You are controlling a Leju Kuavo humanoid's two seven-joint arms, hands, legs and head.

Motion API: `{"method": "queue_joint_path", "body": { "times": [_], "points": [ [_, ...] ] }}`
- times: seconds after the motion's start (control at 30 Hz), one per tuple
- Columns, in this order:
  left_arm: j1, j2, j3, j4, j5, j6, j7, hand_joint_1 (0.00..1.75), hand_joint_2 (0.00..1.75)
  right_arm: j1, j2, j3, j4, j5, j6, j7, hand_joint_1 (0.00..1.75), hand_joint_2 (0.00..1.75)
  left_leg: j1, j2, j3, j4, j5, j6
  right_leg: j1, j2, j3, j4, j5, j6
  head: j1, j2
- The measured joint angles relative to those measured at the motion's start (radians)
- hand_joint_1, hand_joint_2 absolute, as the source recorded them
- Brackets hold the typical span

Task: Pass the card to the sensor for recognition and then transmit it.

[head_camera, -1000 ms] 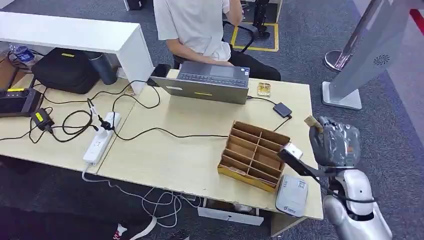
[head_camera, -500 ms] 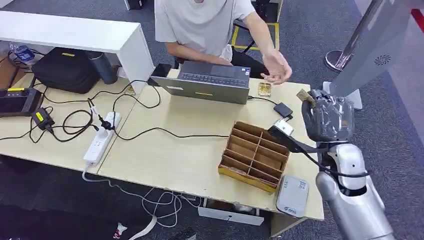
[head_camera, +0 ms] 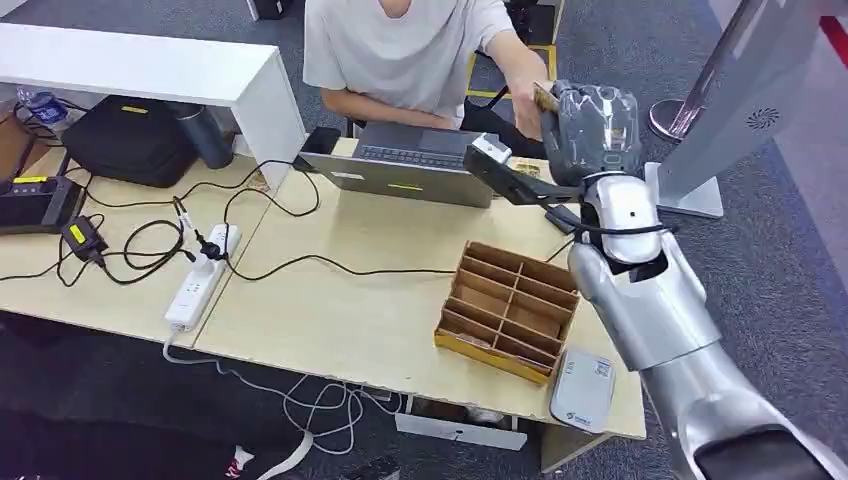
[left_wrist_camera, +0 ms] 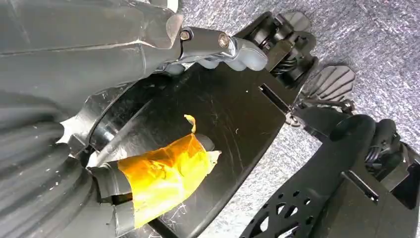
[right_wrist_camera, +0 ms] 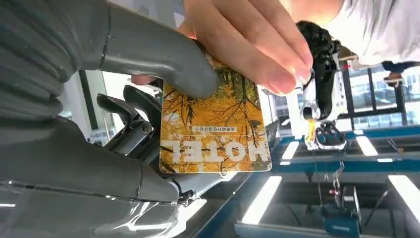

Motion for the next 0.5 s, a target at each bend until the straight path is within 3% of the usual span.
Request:
{"method": "queue_joint_path", "body": {
  "times": [0.1,0.13,0.5],
  "points": [
    [-0.001,0.000,-0.010,0.000,0.011,0.001,0.007,0.00,1.75,-0.005,0.008,0.006,0.040,-0.004,-0.005,-0.003,1.75,1.75,0.000,-0.001,-0.001,0.000,0.000,0.000,0.000,-0.001,0.000,0.000,0.000,0.000,0.000,0.000],
    [-0.001,0.000,-0.011,0.000,0.014,0.002,0.007,0.00,1.75,-0.004,0.010,0.008,0.048,-0.006,-0.006,-0.003,0.00,1.75,0.000,-0.001,-0.002,0.000,0.000,0.000,0.000,-0.001,-0.001,0.000,0.000,0.000,0.000,0.000],
    [0.000,0.002,-0.018,0.000,0.034,0.010,0.000,0.00,1.75,0.005,0.010,0.016,0.077,-0.016,-0.016,-0.012,0.00,1.75,0.000,-0.002,-0.004,0.001,0.000,0.000,-0.001,-0.001,-0.003,-0.001,0.000,0.000,0.000,0.000]
  ]
}}
